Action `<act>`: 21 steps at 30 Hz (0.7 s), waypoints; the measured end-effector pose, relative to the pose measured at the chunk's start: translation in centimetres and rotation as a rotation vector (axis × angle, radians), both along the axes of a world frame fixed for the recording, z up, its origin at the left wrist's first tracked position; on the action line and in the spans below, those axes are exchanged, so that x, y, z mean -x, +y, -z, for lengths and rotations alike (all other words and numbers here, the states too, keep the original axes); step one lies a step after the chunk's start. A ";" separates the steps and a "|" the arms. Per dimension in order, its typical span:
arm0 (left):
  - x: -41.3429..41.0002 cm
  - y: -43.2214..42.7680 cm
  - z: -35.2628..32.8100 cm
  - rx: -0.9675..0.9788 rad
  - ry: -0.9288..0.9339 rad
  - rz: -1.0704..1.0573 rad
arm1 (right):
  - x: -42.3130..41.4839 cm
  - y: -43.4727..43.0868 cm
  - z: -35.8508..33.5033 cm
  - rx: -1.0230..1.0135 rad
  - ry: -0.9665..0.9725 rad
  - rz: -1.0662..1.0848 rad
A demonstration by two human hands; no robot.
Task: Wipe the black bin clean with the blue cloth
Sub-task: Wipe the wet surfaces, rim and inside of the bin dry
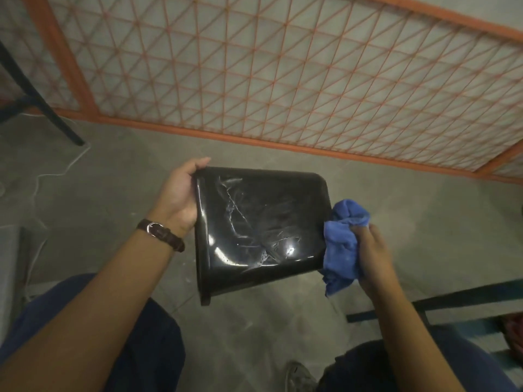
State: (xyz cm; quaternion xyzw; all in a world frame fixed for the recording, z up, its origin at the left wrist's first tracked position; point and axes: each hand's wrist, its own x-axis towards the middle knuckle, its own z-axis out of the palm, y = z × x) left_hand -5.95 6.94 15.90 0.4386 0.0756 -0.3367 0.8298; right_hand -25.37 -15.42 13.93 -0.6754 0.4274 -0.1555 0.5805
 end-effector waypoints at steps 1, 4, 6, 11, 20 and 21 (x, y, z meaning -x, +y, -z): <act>0.0 0.0 0.0 0.003 0.009 0.006 | -0.1 0.1 0.0 0.012 0.013 0.018; 0.7 -0.3 -0.1 0.045 0.048 0.077 | -0.5 0.5 0.4 0.031 0.051 0.046; 1.6 -0.8 -0.2 0.053 0.033 0.113 | -0.7 0.8 0.6 0.036 0.082 0.028; 2.1 -1.2 -0.4 -0.187 -0.114 0.161 | -1.1 0.6 0.6 -0.070 0.096 0.082; 1.6 0.5 -0.9 -0.177 -0.218 0.296 | -1.8 -0.1 0.1 -0.115 -0.010 0.170; 1.7 0.4 -0.7 -0.230 -0.186 0.280 | -1.9 0.0 0.1 -0.096 -0.031 0.182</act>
